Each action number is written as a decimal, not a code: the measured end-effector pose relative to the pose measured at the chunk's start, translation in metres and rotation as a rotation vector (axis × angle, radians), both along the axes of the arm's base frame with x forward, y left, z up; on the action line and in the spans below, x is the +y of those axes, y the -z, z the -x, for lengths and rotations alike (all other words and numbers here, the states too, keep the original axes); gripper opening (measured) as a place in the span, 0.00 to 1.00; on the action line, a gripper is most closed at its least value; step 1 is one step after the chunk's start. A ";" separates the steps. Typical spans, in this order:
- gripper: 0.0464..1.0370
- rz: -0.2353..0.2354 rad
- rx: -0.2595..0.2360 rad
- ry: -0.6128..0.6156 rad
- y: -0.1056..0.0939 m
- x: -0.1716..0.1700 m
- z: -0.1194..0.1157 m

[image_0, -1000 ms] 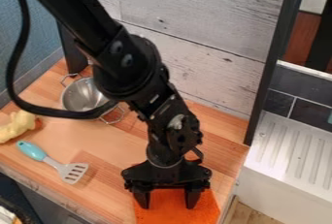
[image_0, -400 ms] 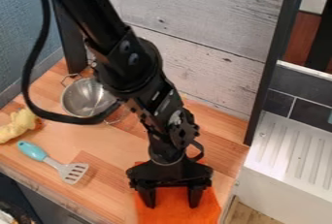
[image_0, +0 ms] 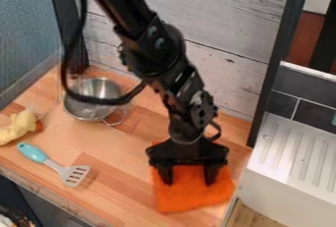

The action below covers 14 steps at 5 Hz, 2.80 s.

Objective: Move the orange cloth to the middle of the table

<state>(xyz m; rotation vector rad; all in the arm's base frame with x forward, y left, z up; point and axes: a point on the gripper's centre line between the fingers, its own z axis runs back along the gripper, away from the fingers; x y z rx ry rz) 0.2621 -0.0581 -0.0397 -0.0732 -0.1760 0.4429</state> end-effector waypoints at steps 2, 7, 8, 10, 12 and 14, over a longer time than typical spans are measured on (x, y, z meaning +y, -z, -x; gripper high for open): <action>0.96 -0.021 -0.028 -0.032 0.000 0.015 -0.036; 0.96 -0.076 -0.018 -0.186 -0.001 0.108 -0.049; 0.96 -0.079 -0.014 -0.191 -0.001 0.112 -0.047; 0.96 -0.066 -0.020 -0.172 -0.015 0.111 -0.047; 0.96 -0.076 -0.091 -0.192 -0.058 0.111 -0.048; 0.96 -0.107 -0.161 -0.179 -0.094 0.101 -0.042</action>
